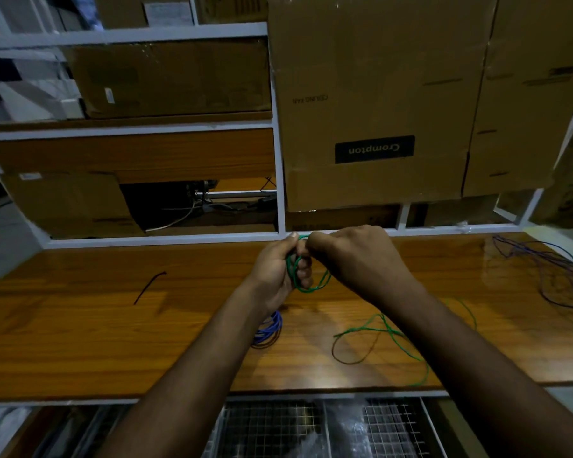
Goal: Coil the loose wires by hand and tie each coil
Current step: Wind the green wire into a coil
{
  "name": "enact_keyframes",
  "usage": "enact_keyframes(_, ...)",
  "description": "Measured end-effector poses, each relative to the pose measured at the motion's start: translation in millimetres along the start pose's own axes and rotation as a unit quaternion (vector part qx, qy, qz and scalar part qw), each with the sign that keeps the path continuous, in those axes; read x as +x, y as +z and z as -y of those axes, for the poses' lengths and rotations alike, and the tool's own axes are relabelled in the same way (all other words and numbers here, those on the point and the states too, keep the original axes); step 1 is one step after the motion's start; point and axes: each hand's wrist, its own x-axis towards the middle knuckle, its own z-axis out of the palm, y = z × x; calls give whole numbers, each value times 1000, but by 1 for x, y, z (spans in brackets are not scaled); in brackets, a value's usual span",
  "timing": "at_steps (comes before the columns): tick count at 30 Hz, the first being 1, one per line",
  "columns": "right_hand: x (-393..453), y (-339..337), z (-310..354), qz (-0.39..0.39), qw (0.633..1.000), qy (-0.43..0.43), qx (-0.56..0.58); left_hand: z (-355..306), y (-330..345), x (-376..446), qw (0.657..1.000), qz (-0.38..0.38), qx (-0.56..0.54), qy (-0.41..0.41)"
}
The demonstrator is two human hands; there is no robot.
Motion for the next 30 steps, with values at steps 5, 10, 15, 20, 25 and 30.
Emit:
enact_keyframes(5,2,8,0,2,998,46,39,-1,-3,2,998,15,-20,-52)
enact_keyframes(10,9,11,-12,-25,994,107,-20,0,-8,3,993,49,-13,-110)
enact_keyframes(15,5,20,-38,-7,971,240,2,-5,-18,2,981,91,-91,-146)
enact_keyframes(20,-32,45,-55,104,877,263,389,-15,-27,3,976,98,-166,-105)
enact_keyframes(25,-85,79,-50,121,755,302,570,-23,-34,5,972,69,-215,-60)
enact_keyframes(30,-118,95,-43,55,624,387,676,-25,-38,10,977,48,-204,-35)
